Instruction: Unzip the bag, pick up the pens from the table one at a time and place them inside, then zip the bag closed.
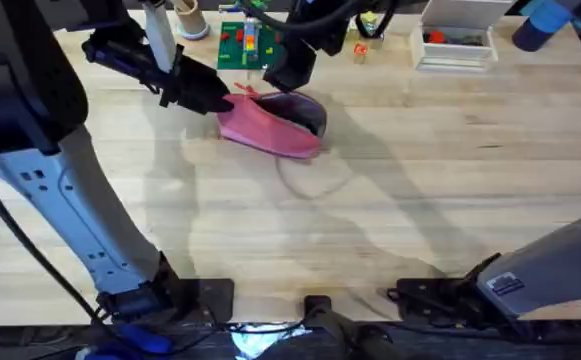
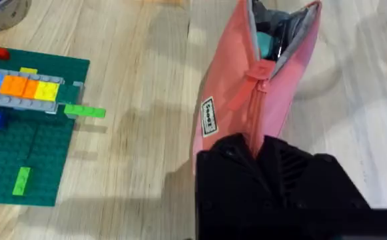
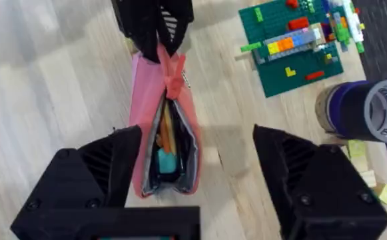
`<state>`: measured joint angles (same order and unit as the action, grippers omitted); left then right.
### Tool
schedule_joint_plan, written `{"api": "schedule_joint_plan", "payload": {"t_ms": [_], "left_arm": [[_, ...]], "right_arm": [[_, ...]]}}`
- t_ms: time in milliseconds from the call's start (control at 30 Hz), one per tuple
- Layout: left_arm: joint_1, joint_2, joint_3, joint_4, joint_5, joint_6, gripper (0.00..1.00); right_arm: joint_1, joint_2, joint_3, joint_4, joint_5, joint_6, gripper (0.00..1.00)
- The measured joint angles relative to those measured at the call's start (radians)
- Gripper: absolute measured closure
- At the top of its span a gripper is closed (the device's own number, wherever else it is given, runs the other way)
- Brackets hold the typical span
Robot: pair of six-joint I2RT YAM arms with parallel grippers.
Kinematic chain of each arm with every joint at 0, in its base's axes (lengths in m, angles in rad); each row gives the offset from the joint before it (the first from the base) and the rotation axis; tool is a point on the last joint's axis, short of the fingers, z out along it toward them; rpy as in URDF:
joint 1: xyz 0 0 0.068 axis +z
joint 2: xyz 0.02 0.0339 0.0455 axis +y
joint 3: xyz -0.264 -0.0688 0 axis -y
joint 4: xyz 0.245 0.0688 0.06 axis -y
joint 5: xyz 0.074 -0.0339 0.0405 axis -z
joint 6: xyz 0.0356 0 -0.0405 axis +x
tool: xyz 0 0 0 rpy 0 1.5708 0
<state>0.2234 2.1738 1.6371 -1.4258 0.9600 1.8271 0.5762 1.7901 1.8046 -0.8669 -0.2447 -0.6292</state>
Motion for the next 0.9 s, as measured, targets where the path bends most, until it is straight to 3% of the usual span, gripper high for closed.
{"api": "schedule_joint_plan", "payload": {"t_ms": [333,900], "left_arm": [[0.000,0.000,0.000,0.000,0.000,-0.003,0.959],[0.000,0.000,0.000,0.000,0.000,-0.003,0.959]], "right_arm": [[0.017,0.016,0.000,0.005,-0.041,0.000,0.005],[0.017,0.152,0.000,0.079,-0.143,0.000,0.005]]}}
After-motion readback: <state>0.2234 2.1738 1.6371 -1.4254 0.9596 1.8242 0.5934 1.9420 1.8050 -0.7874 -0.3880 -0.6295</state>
